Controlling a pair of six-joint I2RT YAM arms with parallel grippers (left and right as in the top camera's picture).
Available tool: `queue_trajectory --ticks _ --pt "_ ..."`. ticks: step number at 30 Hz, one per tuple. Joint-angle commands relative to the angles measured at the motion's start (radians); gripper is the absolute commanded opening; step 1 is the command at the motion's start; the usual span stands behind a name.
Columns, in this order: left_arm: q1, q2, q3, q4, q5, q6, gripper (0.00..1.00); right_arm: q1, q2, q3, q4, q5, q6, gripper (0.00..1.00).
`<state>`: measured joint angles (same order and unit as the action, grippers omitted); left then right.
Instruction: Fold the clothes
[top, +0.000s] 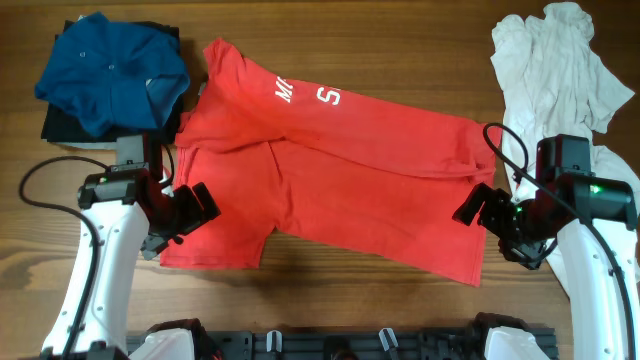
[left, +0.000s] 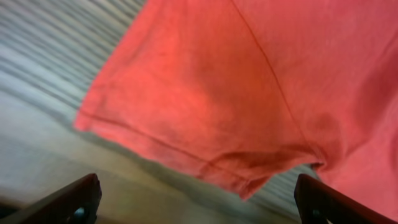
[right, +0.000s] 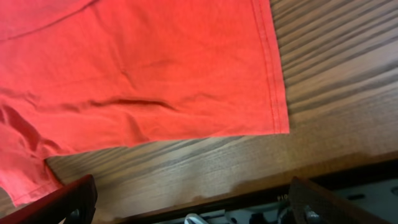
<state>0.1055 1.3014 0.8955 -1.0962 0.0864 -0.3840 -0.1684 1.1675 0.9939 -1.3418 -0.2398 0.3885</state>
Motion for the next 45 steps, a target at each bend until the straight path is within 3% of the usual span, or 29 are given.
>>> queue_trajectory --ticks 1,9,17,25,28,30,33,37,45 --pt "-0.014 0.055 -0.059 0.066 0.059 -0.018 1.0 0.005 0.007 -0.016 0.031 -0.035 -0.021 0.99" --pt "-0.038 0.249 -0.079 0.064 0.058 -0.084 0.96 0.005 0.015 -0.068 0.093 -0.039 -0.003 1.0" --pt "-0.038 0.3 -0.127 0.098 0.033 -0.157 0.61 0.005 0.02 -0.07 0.112 -0.039 -0.004 0.99" --pt "-0.038 0.302 -0.161 0.127 0.037 -0.21 0.59 0.005 0.02 -0.07 0.136 -0.039 -0.003 0.99" --pt "-0.038 0.302 -0.188 0.17 0.041 -0.269 0.65 0.005 0.02 -0.07 0.145 -0.039 -0.003 1.0" --pt "-0.038 0.302 -0.22 0.212 0.057 -0.283 0.64 0.005 0.02 -0.07 0.15 -0.039 -0.003 0.99" --pt "-0.038 0.302 -0.268 0.272 0.078 -0.311 0.45 0.005 0.02 -0.07 0.152 -0.039 -0.003 1.0" --pt "-0.038 0.301 -0.269 0.285 0.085 -0.309 0.04 0.005 0.02 -0.07 0.146 -0.039 -0.001 0.95" --pt "-0.038 0.301 -0.233 0.336 0.128 -0.292 0.04 0.011 0.02 -0.07 0.094 -0.038 0.047 0.74"
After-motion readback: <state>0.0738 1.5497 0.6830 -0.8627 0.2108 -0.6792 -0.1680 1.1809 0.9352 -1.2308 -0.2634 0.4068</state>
